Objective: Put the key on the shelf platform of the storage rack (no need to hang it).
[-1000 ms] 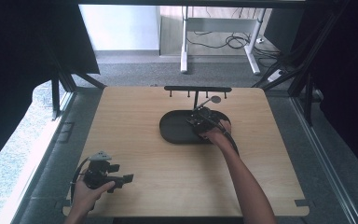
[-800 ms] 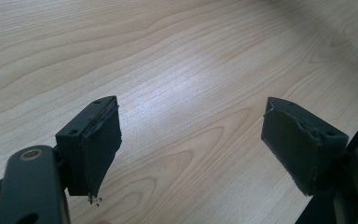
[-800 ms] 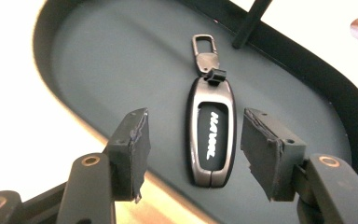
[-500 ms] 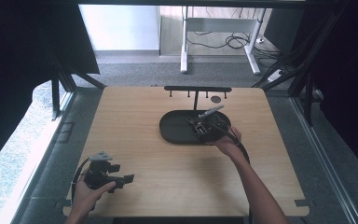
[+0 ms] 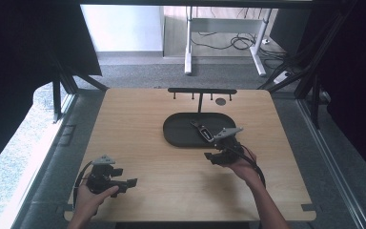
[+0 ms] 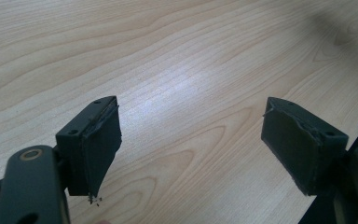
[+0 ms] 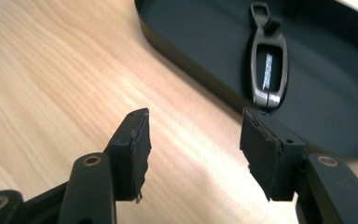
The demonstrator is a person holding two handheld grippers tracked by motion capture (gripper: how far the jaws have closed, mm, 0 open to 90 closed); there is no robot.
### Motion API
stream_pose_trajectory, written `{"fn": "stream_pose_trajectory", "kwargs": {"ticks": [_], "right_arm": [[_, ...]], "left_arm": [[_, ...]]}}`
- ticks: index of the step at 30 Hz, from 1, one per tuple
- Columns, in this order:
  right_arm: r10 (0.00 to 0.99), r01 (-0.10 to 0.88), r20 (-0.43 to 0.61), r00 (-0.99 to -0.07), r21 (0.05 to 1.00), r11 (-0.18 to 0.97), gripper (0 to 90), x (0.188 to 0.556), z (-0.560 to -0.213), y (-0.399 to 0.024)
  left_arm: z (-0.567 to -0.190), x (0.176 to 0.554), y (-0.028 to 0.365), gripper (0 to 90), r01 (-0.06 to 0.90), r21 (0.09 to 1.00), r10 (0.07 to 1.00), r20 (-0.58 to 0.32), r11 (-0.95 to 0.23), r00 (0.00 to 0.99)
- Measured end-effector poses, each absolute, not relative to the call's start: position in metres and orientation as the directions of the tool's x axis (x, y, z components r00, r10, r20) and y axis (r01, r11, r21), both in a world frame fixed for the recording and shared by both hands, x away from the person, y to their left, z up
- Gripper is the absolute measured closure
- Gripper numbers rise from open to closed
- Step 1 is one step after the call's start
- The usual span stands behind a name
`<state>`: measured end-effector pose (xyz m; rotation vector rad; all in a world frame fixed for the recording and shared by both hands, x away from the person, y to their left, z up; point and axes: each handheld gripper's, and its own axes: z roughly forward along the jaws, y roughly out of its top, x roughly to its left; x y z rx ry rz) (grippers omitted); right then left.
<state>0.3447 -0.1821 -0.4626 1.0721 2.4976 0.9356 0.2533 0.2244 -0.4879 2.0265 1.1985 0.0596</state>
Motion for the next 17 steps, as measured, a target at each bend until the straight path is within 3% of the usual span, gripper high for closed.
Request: {"fn": "stream_pose_trajectory", "kwargs": {"ticks": [7, 17], "right_arm": [[0.734, 0.570, 0.038, -0.678, 0.659, 0.492, 43.7, 0.322, -0.487, -0.201], [0.738, 0.560, 0.022, -0.674, 0.666, 0.492, 42.7, 0.318, -0.491, -0.206]], "left_arm": [[-0.489, 0.253, 0.224, 20.1, 0.733, 0.628, 0.767, -0.324, -0.263, 0.553], [-0.488, 0.253, 0.224, 20.1, 0.731, 0.630, 0.765, -0.328, -0.261, 0.555]]}}
